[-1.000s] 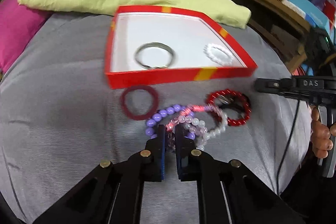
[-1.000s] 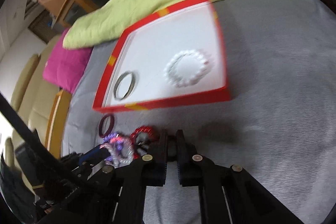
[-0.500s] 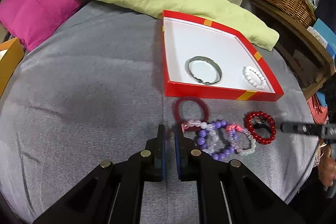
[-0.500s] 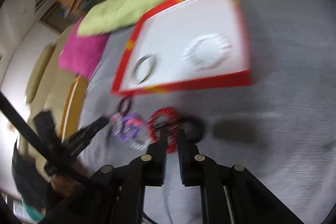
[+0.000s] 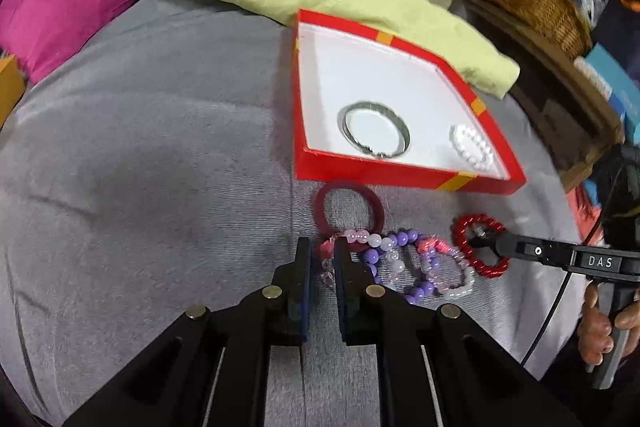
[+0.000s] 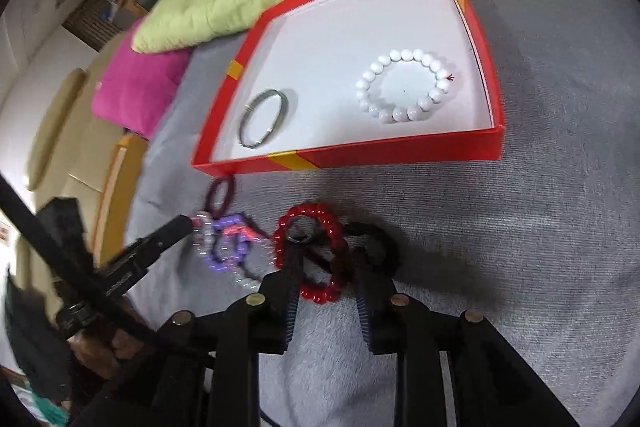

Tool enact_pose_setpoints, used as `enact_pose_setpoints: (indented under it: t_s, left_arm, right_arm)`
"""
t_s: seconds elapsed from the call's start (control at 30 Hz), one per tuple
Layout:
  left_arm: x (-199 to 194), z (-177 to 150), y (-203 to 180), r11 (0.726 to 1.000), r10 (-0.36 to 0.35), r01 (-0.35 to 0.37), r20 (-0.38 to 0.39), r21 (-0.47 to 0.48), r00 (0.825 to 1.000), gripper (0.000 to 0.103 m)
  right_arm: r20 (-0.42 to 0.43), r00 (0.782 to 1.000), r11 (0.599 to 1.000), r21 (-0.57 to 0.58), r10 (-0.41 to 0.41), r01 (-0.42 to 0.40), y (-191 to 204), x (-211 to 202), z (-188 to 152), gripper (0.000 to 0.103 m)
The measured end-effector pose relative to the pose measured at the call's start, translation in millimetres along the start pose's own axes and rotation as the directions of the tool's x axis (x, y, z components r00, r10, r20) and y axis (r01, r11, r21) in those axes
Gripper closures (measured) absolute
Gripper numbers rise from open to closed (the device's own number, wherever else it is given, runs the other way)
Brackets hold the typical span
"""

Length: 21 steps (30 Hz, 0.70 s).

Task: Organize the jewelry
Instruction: 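Grasp the pink bead bracelet with the left tool while the right tool grasps the red bead bracelet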

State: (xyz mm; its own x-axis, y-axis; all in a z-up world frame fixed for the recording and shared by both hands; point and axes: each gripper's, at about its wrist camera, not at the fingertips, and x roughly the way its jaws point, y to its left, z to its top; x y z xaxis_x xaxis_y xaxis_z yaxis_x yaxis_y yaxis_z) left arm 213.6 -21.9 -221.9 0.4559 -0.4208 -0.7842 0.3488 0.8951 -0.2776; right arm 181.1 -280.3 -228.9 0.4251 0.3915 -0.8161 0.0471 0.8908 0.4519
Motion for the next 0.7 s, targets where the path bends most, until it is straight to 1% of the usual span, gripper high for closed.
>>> enact_pose_setpoints:
  t_s: [0.03, 0.1, 0.13, 0.17, 0.2, 0.27, 0.33, 0.47, 0.53, 0.57, 0.63, 0.7]
  left_arm:
    - [3, 1, -2, 1.000, 0.004, -0.004, 0.005, 0.007, 1.000, 0.093]
    - [4, 1, -5, 1.000, 0.005, -0.005, 0.011, 0.026, 1.000, 0.093]
    - [3, 0, -4, 0.999, 0.007, -0.008, 0.013, 0.037, 1.000, 0.093]
    - [2, -1, -6, 0.999, 0.014, -0.015, 0.020, 0.048, 1.000, 0.094]
    - [1, -2, -7, 0.998, 0.018, -0.020, 0.024, 0.060, 1.000, 0.095]
    - [-1, -4, -8, 0.996, 0.035, -0.038, 0.040, 0.079, 0.999, 0.095]
    - [-5, -3, -6, 0.995, 0.050, -0.055, 0.060, 0.079, 0.997, 0.095]
    - [-18, 0, 2, 0.998, 0.041, -0.046, 0.104, 0.040, 0.994, 0.095]
    - [-24, 2, 2, 0.998, 0.036, -0.041, 0.125, 0.038, 0.992, 0.095]
    - [-26, 3, 1, 0.998, 0.035, -0.041, 0.133, 0.039, 0.991, 0.095]
    - [-30, 6, -3, 0.998, 0.032, -0.039, 0.153, 0.041, 0.988, 0.095]
    - [-33, 8, -6, 0.998, 0.029, -0.037, 0.170, 0.042, 0.985, 0.095]
  right_arm:
    - [-0.001, 1.000, 1.000, -0.003, -0.025, 0.025, 2, 5, 0, 0.077]
    - [0.022, 0.997, 0.997, -0.022, -0.070, 0.071, 7, 6, 1, 0.090]
    - [0.034, 0.995, 0.995, -0.041, -0.094, 0.095, 8, 2, 2, 0.092]
    - [0.048, 0.993, 0.993, -0.051, -0.107, 0.109, 10, 0, 1, 0.092]
    - [0.078, 0.990, 0.990, -0.068, -0.120, 0.126, 12, -5, 0, 0.092]
    - [0.126, 0.984, 0.988, -0.079, -0.124, 0.135, 11, -17, 2, 0.093]
    - [0.171, 0.979, 0.990, -0.065, -0.112, 0.124, 4, -31, 4, 0.093]
    - [0.241, 0.969, 0.999, 0.010, -0.051, 0.050, -20, -60, 9, 0.093]
    - [0.284, 0.959, 0.999, 0.045, 0.015, -0.029, -31, -75, 11, 0.092]
    - [0.299, 0.954, 0.997, 0.053, 0.034, -0.052, -34, -80, 11, 0.092]
    - [0.332, 0.941, 0.993, 0.075, 0.059, -0.089, -41, -91, 11, 0.092]
    - [0.363, 0.930, 0.990, 0.094, 0.060, -0.100, -47, -99, 12, 0.092]
